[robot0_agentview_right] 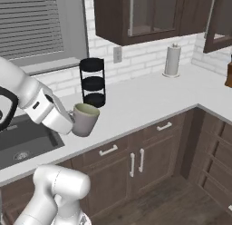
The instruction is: Gather all objects into one cabinet and sort the glasses and bowls to opposite sides.
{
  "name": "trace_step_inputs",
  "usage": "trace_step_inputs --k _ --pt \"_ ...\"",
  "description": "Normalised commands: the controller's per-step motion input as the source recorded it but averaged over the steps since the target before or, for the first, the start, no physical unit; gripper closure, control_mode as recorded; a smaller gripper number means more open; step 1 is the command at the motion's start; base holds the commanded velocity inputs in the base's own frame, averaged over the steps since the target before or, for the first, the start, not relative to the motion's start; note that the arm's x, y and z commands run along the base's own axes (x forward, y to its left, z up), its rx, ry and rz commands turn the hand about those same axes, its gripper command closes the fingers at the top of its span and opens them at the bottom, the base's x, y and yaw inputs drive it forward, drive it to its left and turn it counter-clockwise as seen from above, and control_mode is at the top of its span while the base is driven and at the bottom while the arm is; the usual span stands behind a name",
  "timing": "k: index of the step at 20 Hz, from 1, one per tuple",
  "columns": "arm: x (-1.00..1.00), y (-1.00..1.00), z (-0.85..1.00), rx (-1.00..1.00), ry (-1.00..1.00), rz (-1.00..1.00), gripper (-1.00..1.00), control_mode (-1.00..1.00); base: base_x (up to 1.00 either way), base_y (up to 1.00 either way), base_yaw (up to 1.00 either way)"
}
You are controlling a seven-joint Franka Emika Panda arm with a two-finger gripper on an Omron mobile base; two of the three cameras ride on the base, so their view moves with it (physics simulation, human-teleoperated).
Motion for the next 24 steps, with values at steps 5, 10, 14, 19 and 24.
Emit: trace_step_inputs --k 5,10,14,19,24 --pt "0.0 0.0 0.0 0.0 0.0 0.0 1.0 1.0 0.01 -0.7 -0.03" --pt "0.0 0.0 0.0 0.0 0.0 0.0 1.0 1.0 -0.16 -0.9 0.0" --pt "0.0 0.0 0.0 0.0 0.0 0.0 1.0 1.0 -0.01 -1.0 0.0" --pt "0.0 0.0 0.0 0.0 0.0 0.0 1.0 1.0 0.0 -1.0 0.0" --pt "0.0 0.0 0.0 0.0 0.0 0.0 1.0 1.0 -0.06 -1.0 0.05"
